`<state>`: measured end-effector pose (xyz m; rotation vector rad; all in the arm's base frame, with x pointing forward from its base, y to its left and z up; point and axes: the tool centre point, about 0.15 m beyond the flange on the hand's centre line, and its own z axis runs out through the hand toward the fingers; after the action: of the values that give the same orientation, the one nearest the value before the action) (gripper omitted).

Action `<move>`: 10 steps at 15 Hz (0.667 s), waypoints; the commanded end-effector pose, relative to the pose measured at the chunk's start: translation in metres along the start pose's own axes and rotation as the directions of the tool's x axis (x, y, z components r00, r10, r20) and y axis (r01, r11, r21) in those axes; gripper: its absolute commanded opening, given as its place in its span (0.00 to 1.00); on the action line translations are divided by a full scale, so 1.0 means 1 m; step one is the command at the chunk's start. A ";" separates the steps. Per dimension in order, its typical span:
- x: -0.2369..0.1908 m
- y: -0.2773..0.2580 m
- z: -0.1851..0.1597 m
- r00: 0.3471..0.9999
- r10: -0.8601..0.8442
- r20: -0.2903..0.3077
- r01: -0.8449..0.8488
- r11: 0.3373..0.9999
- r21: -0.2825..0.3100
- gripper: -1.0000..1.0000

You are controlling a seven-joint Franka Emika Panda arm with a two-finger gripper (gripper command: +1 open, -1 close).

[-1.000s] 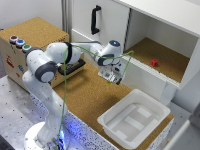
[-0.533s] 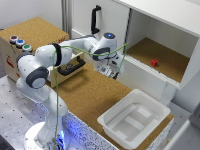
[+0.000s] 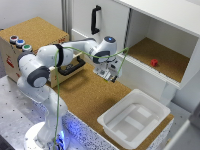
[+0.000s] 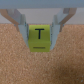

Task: Go towards the yellow block and pick it up

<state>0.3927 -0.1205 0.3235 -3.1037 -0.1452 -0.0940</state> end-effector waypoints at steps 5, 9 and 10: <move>0.008 0.001 0.111 1.000 0.014 -0.006 -0.014 0.999 -0.040 0.00; 0.011 -0.001 0.128 1.000 0.008 0.026 -0.006 0.999 -0.043 0.00; 0.011 -0.001 0.129 1.000 0.005 0.030 -0.004 0.999 -0.037 0.00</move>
<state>0.3999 -0.1189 0.2262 -3.1184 -0.1385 -0.0764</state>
